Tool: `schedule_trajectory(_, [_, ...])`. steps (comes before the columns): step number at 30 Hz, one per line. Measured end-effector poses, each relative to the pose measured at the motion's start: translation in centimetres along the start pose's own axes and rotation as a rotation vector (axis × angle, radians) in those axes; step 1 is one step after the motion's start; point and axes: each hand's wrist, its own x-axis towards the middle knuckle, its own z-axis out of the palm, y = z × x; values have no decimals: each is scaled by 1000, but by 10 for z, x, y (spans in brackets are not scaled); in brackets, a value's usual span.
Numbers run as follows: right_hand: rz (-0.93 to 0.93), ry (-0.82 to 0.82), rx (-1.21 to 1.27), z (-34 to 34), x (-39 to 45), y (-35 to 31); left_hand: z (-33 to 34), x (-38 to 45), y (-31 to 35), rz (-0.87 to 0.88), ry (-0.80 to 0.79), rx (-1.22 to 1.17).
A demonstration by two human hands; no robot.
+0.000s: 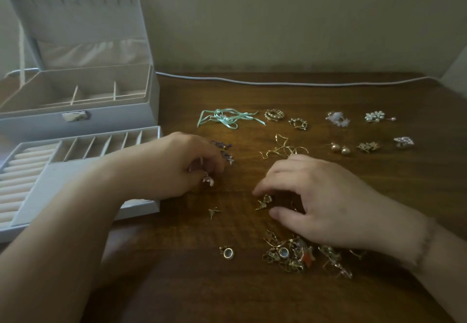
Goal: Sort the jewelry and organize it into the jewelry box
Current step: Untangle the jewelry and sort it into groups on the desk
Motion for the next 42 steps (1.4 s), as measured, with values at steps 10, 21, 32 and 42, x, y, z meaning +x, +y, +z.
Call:
schedule_trajectory(10, [-6,1,100,4,4,-1,0,-3,11,185,174,43])
schedule_trajectory(21, [182,103,511,-13,-12,4,-3,-8,21,218,5,-71])
schedule_trajectory(32, [254,165,1467,-16,-11,22,-2,-10,14,224,-65,-21])
schedule_trajectory(42, [309,277,921,-20,-15,30,4,-6,13,242,-55,144])
